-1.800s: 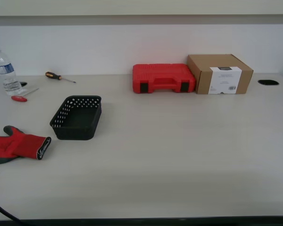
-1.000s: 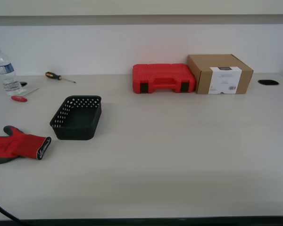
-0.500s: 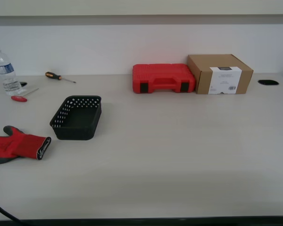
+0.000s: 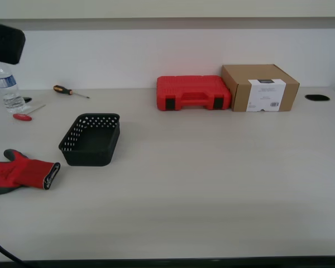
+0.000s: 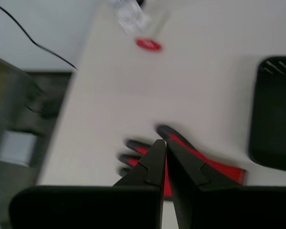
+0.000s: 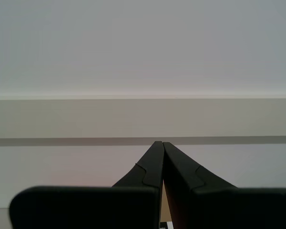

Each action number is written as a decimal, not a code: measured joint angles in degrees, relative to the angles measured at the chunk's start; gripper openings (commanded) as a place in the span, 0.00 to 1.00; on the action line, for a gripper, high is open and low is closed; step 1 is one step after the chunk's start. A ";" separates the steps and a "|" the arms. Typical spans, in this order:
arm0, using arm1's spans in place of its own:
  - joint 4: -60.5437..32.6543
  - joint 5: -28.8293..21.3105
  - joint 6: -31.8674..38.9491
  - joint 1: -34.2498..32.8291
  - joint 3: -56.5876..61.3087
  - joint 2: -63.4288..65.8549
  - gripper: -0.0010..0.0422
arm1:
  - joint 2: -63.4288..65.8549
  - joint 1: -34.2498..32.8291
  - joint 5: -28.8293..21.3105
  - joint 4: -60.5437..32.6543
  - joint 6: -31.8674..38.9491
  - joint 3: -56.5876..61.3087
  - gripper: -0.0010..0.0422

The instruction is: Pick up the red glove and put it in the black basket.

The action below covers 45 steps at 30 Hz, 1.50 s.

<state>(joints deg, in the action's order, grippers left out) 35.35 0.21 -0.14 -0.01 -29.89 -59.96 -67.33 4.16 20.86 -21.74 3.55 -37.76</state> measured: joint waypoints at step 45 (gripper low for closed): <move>-0.04 0.11 0.00 0.09 0.00 0.00 0.02 | -68.61 21.75 -20.13 -2.54 -2.49 -34.07 0.33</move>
<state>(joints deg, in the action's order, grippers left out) 35.31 0.32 -0.14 0.08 -29.89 -59.96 -135.94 25.91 0.73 -24.27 1.06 -71.83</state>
